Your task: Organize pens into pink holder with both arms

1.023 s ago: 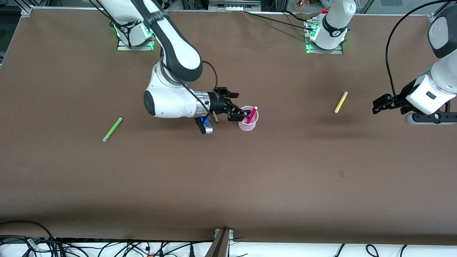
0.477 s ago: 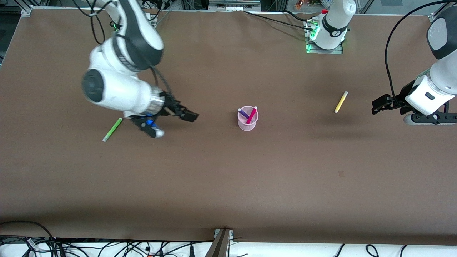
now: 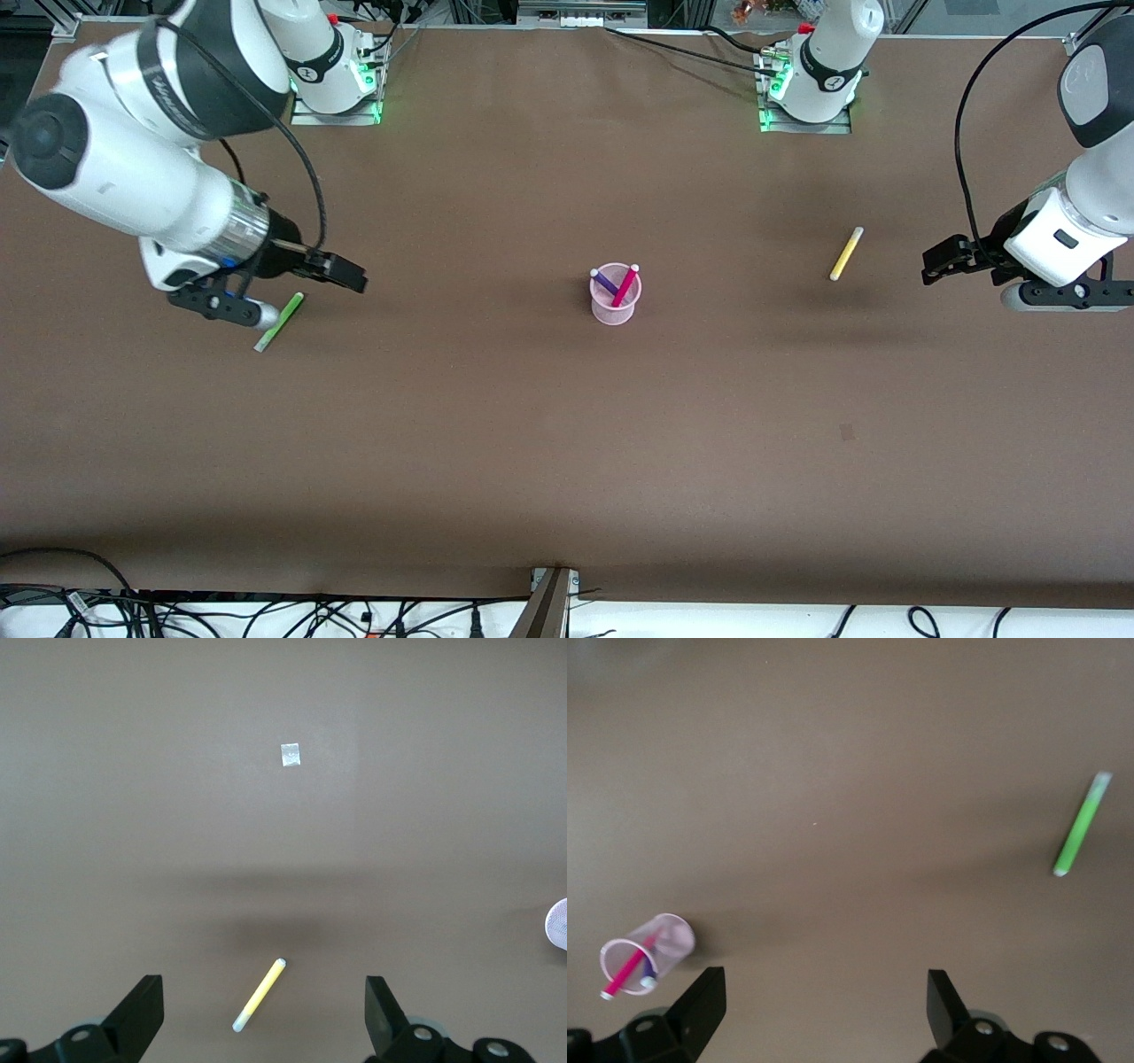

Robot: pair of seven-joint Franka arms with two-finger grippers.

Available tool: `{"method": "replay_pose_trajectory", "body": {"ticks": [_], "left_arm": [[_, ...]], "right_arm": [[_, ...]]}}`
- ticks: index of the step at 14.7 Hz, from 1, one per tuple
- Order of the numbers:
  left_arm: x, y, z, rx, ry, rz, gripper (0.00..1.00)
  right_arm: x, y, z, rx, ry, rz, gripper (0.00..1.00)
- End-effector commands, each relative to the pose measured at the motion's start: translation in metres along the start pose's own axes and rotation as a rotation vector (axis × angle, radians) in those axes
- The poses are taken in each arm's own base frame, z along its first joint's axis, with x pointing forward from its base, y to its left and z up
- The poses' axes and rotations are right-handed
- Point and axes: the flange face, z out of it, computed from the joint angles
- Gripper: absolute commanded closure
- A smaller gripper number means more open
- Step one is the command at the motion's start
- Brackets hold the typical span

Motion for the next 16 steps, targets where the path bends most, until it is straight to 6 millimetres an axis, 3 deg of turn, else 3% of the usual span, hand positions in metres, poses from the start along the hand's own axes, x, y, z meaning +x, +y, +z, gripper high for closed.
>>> {"method": "replay_pose_trajectory", "body": {"ticks": [1,3,6,9,11,16], "left_arm": [[0.0,0.002,-0.003,-0.017,0.009,0.006,0.0],[0.0,0.002,-0.003,-0.017,0.009,0.006,0.0],[0.0,0.002,-0.005,-0.017,0.014,0.004,0.0],[-0.001,0.003,-0.006,-0.017,0.014,0.006,0.0],[-0.001,0.004,-0.006,-0.018,0.014,0.009,0.0],[0.0,0.004,-0.005,-0.017,0.012,0.009,0.0]], "right_arm": [[-0.005,0.078,-0.022,0.002,0.005,-0.138,0.0],[-0.004,0.112,-0.039,-0.066,0.022,-0.228,0.0],[-0.011,0.136,-0.058,-0.135,0.024,-0.236,0.0],[-0.016,0.134,-0.071,-0.177,0.032,-0.253,0.0],[-0.019,0.123,-0.076,-0.177,0.041,-0.261,0.0],[-0.015,0.116,-0.087,-0.201,0.074,-0.272,0.0]]}}
